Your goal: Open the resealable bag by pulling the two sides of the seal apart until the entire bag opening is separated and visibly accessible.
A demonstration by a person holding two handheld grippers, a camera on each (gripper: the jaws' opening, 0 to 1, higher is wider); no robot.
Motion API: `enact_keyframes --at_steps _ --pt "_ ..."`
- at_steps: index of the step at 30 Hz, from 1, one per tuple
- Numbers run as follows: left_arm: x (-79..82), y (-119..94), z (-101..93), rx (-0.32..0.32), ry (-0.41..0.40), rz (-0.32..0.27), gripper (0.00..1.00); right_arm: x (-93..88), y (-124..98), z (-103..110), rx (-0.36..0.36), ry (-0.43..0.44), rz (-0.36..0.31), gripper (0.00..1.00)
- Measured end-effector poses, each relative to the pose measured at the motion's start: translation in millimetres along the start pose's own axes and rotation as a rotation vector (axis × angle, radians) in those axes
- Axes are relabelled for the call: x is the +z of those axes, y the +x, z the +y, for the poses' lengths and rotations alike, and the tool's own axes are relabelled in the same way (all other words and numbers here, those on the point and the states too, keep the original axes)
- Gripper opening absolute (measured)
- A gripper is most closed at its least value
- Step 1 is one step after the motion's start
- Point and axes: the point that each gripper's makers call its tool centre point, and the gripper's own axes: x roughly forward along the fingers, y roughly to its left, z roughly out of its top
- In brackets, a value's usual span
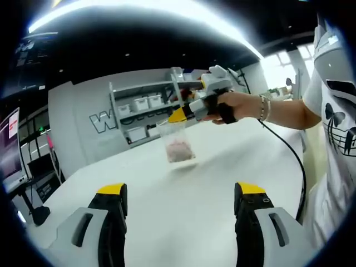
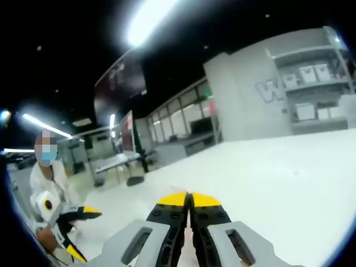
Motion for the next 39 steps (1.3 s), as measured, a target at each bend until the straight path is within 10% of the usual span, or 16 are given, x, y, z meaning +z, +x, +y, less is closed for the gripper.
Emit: enact_keyframes --at_steps 39 --pt "1.6 -0.1 7.7 0.015 0.005 -0.011 0.76 18.5 53.0 -43.3 -0.063 -0.007 0.007 0.0"
